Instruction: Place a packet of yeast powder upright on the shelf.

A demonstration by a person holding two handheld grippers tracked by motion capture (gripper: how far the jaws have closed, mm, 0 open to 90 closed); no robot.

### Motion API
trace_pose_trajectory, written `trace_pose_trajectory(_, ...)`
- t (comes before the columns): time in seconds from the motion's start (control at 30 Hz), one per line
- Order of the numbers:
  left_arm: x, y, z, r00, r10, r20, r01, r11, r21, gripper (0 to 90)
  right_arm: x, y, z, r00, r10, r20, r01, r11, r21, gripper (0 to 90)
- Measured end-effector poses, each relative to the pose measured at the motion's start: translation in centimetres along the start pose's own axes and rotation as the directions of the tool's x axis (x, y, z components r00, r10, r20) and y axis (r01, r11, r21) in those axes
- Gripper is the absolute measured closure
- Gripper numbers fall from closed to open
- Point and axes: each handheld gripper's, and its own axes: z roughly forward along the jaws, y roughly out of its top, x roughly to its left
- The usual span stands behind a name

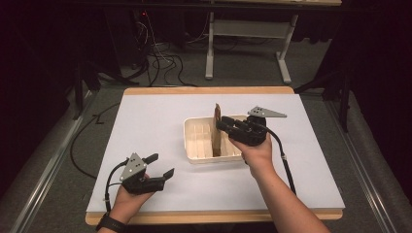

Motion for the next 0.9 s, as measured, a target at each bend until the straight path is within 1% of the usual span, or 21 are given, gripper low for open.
trace_pose_trajectory(0.03, 0.0, 0.0, 0.0, 1.0000, 0.000, 0.000, 0.000, 1.0000, 0.000, 21.1, 0.1, 0.1, 0.0, 1.0000, -0.004, 0.006, 0.004, 1.000, -0.001, 56.7)
trace_pose_trajectory(0.07, 0.0, 0.0, 0.0, 1.0000, 0.000, 0.000, 0.000, 1.0000, 0.000, 21.1, 0.1, 0.1, 0.0, 1.0000, -0.003, 0.009, 0.003, 1.000, -0.002, 54.9)
trace_pose_trajectory(0.17, 0.0, 0.0, 0.0, 1.0000, -0.001, -0.001, 0.001, 1.0000, -0.001, 21.1, 0.2, 0.1, 0.1, 0.9999, -0.009, 0.009, 0.009, 1.000, 0.005, 46.0)
trace_pose_trajectory(0.23, 0.0, 0.0, -0.1, 1.0000, 0.000, -0.001, 0.000, 1.0000, 0.001, 21.1, 0.5, 0.1, 0.1, 0.9994, -0.024, 0.023, 0.024, 1.000, 0.012, 37.5)
trace_pose_trajectory(0.27, 0.0, 0.0, -0.1, 1.0000, 0.000, -0.001, 0.000, 1.0000, 0.001, 21.1, 0.5, 0.1, 0.1, 0.9994, -0.024, 0.023, 0.024, 1.000, 0.012, 37.5)
trace_pose_trajectory(0.33, 0.1, 0.0, -0.1, 1.0000, -0.001, -0.002, 0.001, 1.0000, -0.001, 21.1, 0.8, -0.1, 0.2, 0.9980, -0.049, 0.041, 0.049, 0.999, 0.021, 29.2)
trace_pose_trajectory(0.37, 0.1, 0.0, -0.1, 1.0000, -0.002, -0.002, 0.002, 1.0000, -0.002, 21.1, 0.9, -0.1, 0.2, 0.9973, -0.056, 0.046, 0.055, 0.998, 0.027, 26.5)
trace_pose_trajectory(0.4, 0.1, 0.0, -0.2, 1.0000, -0.003, -0.004, 0.003, 1.0000, -0.005, 21.1, 1.2, -0.3, 0.2, 0.9951, -0.077, 0.062, 0.074, 0.996, 0.043, 22.5)
trace_pose_trajectory(0.47, 0.2, 0.0, -0.2, 1.0000, -0.005, -0.005, 0.005, 1.0000, -0.005, 21.1, 1.4, -0.4, 0.2, 0.9936, -0.092, 0.066, 0.089, 0.995, 0.051, 20.1)
trace_pose_trajectory(0.5, 0.2, 0.0, -0.2, 1.0000, -0.005, -0.005, 0.005, 1.0000, -0.005, 21.1, 1.4, -0.4, 0.2, 0.9936, -0.092, 0.066, 0.089, 0.995, 0.051, 20.1)
trace_pose_trajectory(0.57, 0.3, 0.0, -0.3, 1.0000, -0.007, -0.007, 0.007, 0.9999, -0.008, 21.1, 1.5, -0.6, -0.2, 0.9918, -0.106, 0.071, 0.102, 0.993, 0.061, 16.8)
trace_pose_trajectory(0.67, 0.3, 0.0, -0.4, 0.9999, -0.006, -0.009, 0.006, 1.0000, -0.007, 21.1, 1.5, -0.6, -0.6, 0.9915, -0.107, 0.075, 0.102, 0.993, 0.060, 16.3)
trace_pose_trajectory(0.73, 0.4, 0.0, -0.4, 0.9999, -0.008, -0.009, 0.008, 0.9999, -0.008, 21.2, 1.4, -0.8, -1.2, 0.9920, -0.101, 0.075, 0.097, 0.994, 0.059, 15.5)
trace_pose_trajectory(0.77, 0.4, 0.0, -0.4, 0.9999, -0.007, -0.009, 0.007, 0.9999, -0.008, 21.1, 1.1, -1.0, -1.8, 0.9906, -0.110, 0.082, 0.105, 0.993, 0.062, 15.3)
trace_pose_trajectory(0.87, 0.3, 0.0, -0.3, 1.0000, -0.006, -0.006, 0.006, 1.0000, -0.006, 21.1, 0.8, -1.3, -2.5, 0.9875, -0.123, 0.099, 0.117, 0.991, 0.069, 14.9)
trace_pose_trajectory(0.9, 0.3, 0.0, -0.3, 1.0000, -0.007, -0.006, 0.006, 1.0000, -0.005, 21.1, 0.5, -1.7, -3.4, 0.9862, -0.125, 0.109, 0.118, 0.991, 0.065, 14.9)
